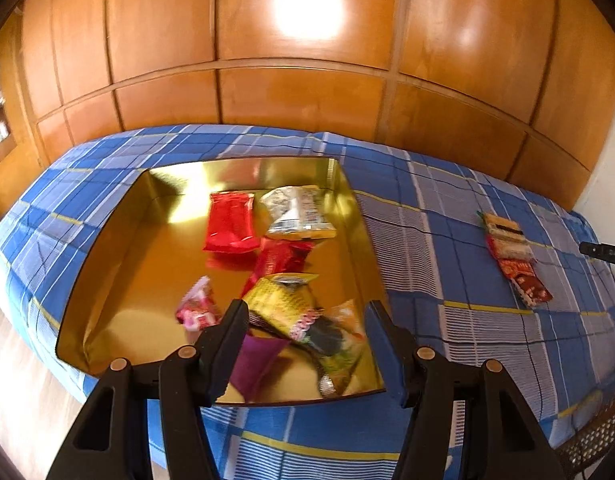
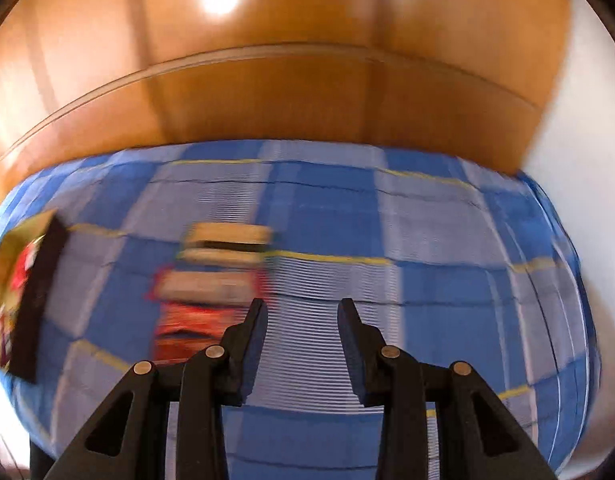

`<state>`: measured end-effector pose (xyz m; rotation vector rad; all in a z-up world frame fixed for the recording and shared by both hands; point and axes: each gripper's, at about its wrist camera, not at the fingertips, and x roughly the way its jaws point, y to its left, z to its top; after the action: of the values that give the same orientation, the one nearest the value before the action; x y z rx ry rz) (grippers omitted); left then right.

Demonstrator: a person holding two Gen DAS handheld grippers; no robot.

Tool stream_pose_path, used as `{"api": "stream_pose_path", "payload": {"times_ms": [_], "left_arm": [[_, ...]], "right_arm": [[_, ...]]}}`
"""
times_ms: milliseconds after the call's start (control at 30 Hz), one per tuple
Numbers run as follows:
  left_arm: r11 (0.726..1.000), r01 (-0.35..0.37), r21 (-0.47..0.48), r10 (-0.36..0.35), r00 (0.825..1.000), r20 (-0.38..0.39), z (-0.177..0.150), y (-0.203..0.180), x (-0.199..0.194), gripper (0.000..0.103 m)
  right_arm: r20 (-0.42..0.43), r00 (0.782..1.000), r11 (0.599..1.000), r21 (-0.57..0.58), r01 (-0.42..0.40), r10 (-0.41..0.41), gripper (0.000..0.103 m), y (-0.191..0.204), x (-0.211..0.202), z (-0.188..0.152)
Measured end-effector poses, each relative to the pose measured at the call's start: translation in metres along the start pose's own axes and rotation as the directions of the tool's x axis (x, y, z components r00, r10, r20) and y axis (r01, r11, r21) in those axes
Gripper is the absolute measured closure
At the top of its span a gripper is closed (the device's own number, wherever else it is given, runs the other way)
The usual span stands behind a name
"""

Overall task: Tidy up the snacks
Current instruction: 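Move both grippers back toward the remaining snacks, then grasp the dark red chocolate packet with the left gripper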

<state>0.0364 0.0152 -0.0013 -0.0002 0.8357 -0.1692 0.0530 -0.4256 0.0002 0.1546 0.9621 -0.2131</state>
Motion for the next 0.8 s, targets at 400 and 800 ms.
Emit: {"api": "stream_pose_path", "payload": {"times_ms": [400, 800], "left_arm": [[0.979, 0.1, 0.177, -0.092, 0.994, -0.05, 0.009, -0.077, 0.015, 0.042], [0.92, 0.189, 0.342, -0.172, 0.982, -0.08, 0.01, -0.15, 0.022, 0.042]], "right_arm": [[-0.082, 0.997, 0.982, 0.189, 0.01, 0.005, 0.066, -0.044, 0.021, -0.001], [-0.063, 0.998, 0.978, 0.208, -0.011, 0.025, 0.065, -0.045, 0.016, -0.001]]}}
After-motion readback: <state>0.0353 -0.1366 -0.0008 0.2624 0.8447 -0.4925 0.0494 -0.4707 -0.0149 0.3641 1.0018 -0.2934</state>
